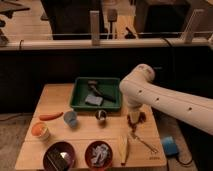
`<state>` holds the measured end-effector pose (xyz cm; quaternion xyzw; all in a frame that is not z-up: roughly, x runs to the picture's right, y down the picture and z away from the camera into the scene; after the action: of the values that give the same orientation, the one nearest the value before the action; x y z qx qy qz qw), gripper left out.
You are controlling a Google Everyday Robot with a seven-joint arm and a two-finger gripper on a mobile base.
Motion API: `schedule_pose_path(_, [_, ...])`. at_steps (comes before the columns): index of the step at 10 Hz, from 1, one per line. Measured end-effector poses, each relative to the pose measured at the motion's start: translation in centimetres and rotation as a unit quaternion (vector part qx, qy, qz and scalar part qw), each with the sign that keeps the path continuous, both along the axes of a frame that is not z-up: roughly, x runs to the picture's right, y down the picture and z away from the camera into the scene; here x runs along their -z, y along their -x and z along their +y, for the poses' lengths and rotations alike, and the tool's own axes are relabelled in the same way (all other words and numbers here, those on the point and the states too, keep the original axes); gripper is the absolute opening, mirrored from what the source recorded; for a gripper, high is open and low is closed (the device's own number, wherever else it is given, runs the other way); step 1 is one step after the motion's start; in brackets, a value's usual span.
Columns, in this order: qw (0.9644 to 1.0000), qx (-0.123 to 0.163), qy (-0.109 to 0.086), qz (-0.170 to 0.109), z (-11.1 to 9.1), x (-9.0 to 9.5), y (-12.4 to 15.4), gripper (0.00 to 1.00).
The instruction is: Wipe tray with sponge
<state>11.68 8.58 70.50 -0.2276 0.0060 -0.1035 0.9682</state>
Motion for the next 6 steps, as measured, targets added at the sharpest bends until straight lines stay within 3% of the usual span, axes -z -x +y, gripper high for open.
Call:
schedule_pose_path(4, [0.9996,-0.004,-0.028,-0.007,-1.2,-0.5,1.4,0.79])
schedule_pose_path(6, [0.9992,-0.008,-0.038,-0.013,-1.7,-0.8,2.3,0.69])
